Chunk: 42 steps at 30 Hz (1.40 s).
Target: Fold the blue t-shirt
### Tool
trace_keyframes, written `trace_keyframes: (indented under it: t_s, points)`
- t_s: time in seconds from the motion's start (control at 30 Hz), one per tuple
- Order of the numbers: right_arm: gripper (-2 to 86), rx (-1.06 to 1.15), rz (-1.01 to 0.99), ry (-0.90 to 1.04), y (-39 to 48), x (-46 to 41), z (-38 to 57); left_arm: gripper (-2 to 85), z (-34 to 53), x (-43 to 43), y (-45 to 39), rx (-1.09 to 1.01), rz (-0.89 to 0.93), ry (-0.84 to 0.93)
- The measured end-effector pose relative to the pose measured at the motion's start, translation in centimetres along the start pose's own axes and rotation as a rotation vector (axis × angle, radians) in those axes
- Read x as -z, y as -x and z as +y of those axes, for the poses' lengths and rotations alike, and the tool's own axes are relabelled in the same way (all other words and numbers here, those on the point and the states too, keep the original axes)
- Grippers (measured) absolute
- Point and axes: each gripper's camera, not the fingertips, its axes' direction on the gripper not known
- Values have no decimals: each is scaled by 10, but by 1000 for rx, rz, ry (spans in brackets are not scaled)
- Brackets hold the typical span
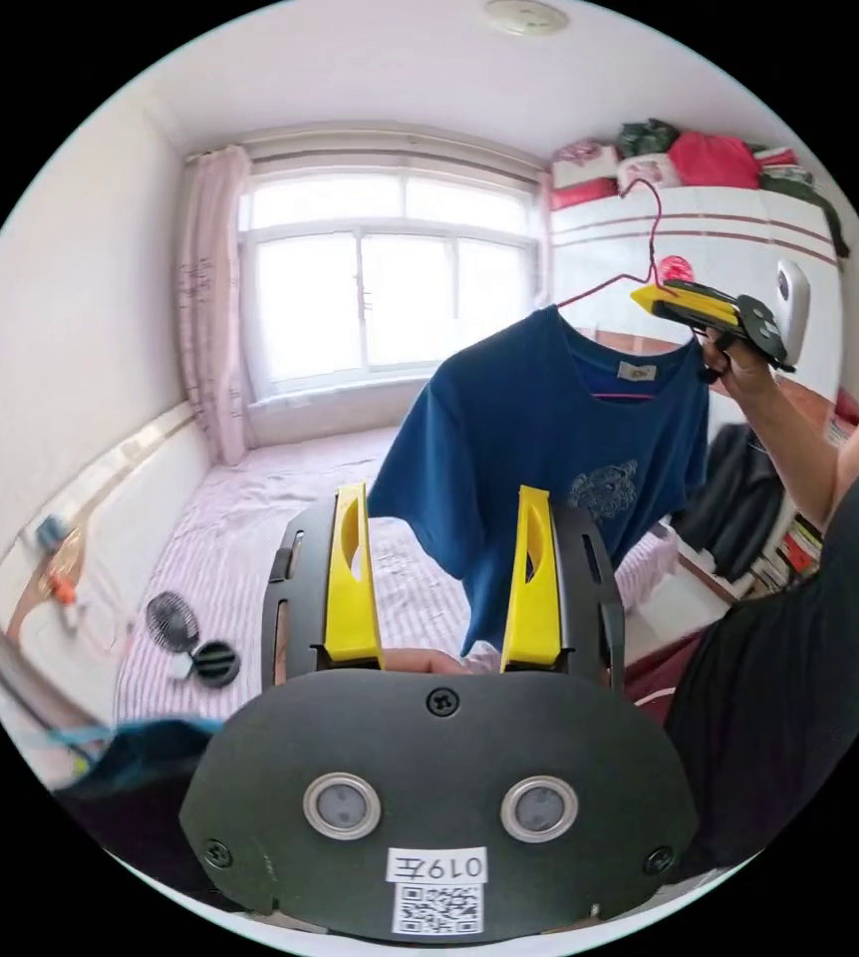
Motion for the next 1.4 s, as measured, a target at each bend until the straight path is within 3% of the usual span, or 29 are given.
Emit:
trace_keyframes:
  t_s: [0.23, 0.37, 0.47, 0.53, 0.67, 0.83, 1.07, 1.4]
  points:
    - [-10, 0, 80, 86, -87, 13, 24, 193, -109, -162, 10, -272, 410, 31]
    - [-10, -25, 89, 91, -142, 11, 46, 178, -143, -249, -9, -369, 418, 130]
    - [-10, -68, 81, 103, -183, -1, 69, 131, -162, -315, -17, -387, 556, 168]
    - [-10, -79, 81, 120, -206, -13, 85, 49, -174, -366, -31, -433, 650, 223]
    - [-10, -140, 35, 132, -268, -48, 128, 22, -200, -437, -34, -408, 798, 255]
    - [-10, -182, 22, 127, -337, -97, 164, 10, -255, -526, -41, -384, 708, 286]
    - [-9, -262, -166, 215, -422, -174, 196, 7, -289, -605, -74, -399, 519, 391]
    - [-9, -199, -296, 407, -517, -297, 162, 7, -301, -735, -87, -365, 575, 550]
